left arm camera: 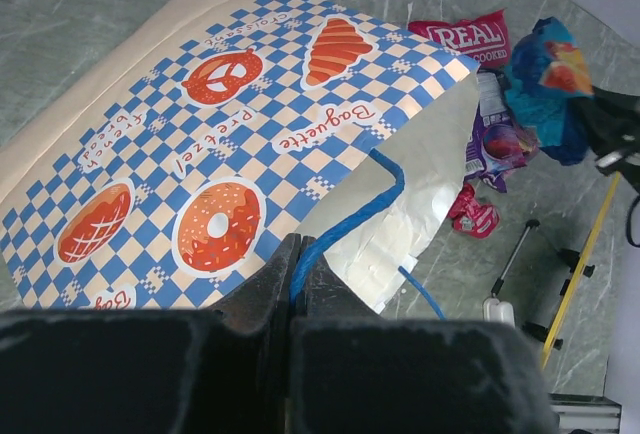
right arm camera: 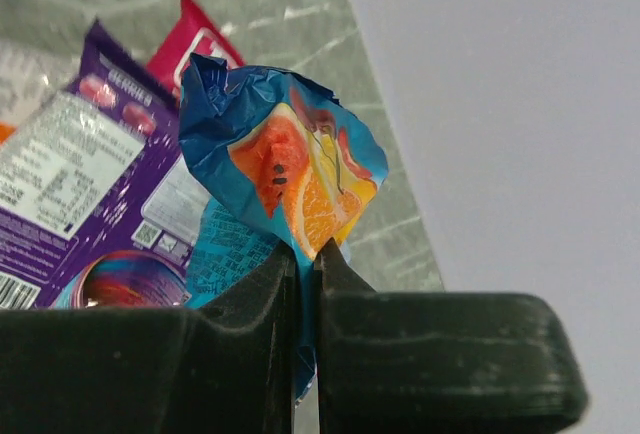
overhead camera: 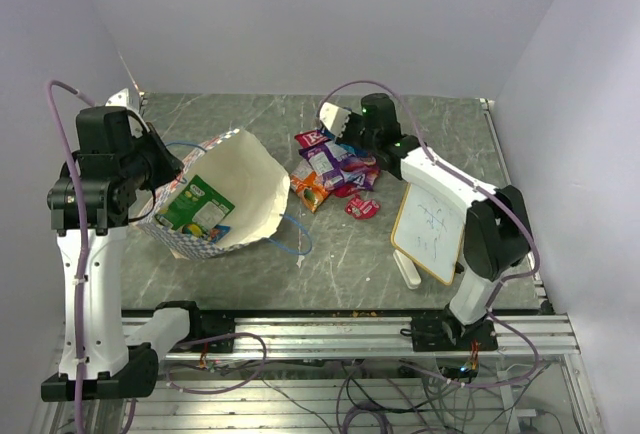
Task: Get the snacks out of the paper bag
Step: Place the snack at the center of the board.
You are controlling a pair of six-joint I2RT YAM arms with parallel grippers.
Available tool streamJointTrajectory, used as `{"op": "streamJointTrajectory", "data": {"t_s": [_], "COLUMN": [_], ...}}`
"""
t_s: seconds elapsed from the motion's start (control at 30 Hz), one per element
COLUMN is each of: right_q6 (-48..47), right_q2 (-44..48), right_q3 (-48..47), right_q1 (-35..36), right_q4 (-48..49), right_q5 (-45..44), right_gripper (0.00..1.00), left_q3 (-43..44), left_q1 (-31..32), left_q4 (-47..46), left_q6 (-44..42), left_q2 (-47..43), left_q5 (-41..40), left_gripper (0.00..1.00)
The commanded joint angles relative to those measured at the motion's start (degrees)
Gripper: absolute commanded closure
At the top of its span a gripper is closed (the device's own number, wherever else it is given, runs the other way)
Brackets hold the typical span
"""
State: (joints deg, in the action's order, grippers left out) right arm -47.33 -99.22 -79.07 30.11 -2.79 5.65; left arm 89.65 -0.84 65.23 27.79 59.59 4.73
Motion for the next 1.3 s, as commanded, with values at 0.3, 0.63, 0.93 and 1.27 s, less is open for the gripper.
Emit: {"op": "streamJointTrajectory", "data": {"t_s": [0.3,0.63,0.93,1.27], "right_q6": [-0.3,8.6,12.9,5.1], "right_q2": [-2.3,-4.4,8.6,24.4], "right_q3": [2.1,13.7,14.0,22.1], "right_q1": [7.7,9.2,8.3,8.4], "right_q4": [2.8,13.5,9.4,8.2], "right_q5": [-9.2,-9.9,-1.6,20.0], "right_gripper": [1.0,0.81,0.31,0.25], "left_q3": [1.0,-0.5,-11.4,-25.4], "left_q1": [0.3,0.3,0.3,0.4], "left_q4": [0.7,-0.2,-10.6,-15.7], "left_q6": [-1.1,-0.1,3.2,8.7], "left_q2": [-0.4,-1.6,-6.5,-15.0], "left_q5": [1.6,5.0,23.2,38.5], "left_gripper": [0.93,0.93,0.93,0.93]}}
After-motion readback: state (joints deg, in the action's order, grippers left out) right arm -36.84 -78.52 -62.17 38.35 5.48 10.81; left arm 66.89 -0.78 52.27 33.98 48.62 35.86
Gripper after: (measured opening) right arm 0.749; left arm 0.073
